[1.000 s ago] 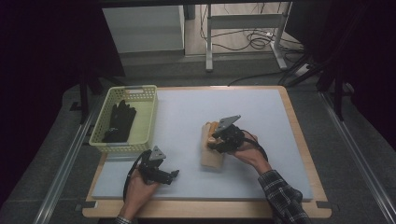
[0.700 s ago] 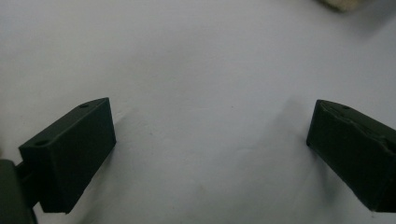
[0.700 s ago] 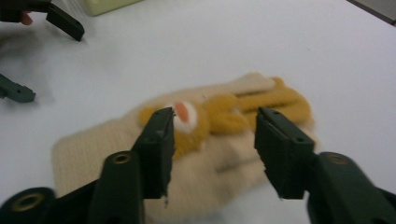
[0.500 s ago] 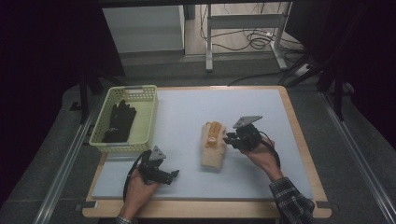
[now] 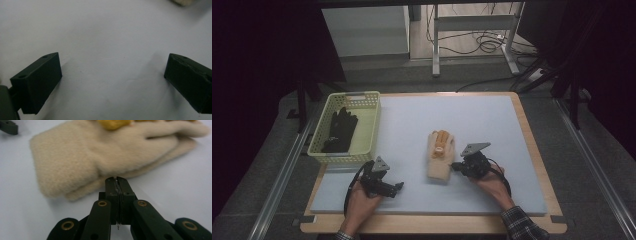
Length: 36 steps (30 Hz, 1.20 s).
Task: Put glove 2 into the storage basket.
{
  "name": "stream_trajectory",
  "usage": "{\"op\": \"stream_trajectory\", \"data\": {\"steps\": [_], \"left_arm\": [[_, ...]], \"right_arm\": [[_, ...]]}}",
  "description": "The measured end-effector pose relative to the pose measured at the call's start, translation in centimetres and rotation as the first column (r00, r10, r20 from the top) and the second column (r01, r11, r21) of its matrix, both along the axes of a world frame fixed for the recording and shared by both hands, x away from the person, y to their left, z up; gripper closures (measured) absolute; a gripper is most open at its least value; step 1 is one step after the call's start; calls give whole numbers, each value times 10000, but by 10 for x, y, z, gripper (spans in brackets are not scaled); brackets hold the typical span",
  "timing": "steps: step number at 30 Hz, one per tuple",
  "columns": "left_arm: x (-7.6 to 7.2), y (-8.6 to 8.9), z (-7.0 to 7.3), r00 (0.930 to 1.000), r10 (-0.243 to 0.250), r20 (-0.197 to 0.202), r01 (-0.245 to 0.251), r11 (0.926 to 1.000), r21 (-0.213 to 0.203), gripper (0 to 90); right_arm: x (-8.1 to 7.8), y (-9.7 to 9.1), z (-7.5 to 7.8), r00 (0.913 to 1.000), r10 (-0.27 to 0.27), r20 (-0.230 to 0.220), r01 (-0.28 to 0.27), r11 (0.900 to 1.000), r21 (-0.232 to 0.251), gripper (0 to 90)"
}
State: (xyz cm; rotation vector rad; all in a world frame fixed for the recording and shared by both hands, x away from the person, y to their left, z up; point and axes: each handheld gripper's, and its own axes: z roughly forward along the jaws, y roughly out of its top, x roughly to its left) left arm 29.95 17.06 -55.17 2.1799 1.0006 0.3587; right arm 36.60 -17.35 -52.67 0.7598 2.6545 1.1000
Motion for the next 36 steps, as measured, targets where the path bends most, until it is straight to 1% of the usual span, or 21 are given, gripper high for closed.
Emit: {"op": "stream_trajectory", "data": {"steps": [5, 7, 10, 14, 18, 26, 28, 30, 33, 36], "left_arm": [[0, 0, 0, 10000, 2, -1, -2, 10000, 0, 14], [0, 0, 0, 10000, 0, -1, 0, 10000, 3, 14], [0, 0, 0, 10000, 1, -1, -1, 10000, 4, 14], [0, 0, 0, 10000, 0, -2, 0, 10000, 7, 14], [0, 0, 0, 10000, 6, -2, -6, 10000, 0, 14], [0, 0, 0, 10000, 11, -4, -11, 10000, -6, 14], [0, 0, 0, 10000, 12, -2, -12, 10000, -3, 14], [0, 0, 0, 10000, 13, -4, -13, 10000, -6, 14], [0, 0, 0, 10000, 14, -3, -14, 10000, -6, 14], [0, 0, 0, 10000, 15, -1, -15, 10000, 2, 14]], "right_arm": [[-2, 11, 0, 9998, 90, 166, -88, 9999, -85, 872], [-3, 16, -1, 9999, 43, 109, -42, 10000, -76, 863], [-3, 22, -2, 10000, -13, -26, 14, 10000, 60, 852], [-2, 35, -3, 10000, -5, -18, 6, 9999, 107, 852], [-2, 49, -4, 10000, -12, 39, 11, 10000, 90, 852], [1, 74, -6, 9994, -97, 317, 96, 10000, 21, 853], [2, 77, -6, 9991, -83, 414, 83, 10000, 5, 853], [1, 78, -6, 9991, -137, 400, 136, 9999, 30, 849], [-1, 76, -5, 9993, -47, 368, 46, 10000, 6, 817], [-5, 72, -2, 9990, -12, 453, 6, 9999, 146, 769]]}}
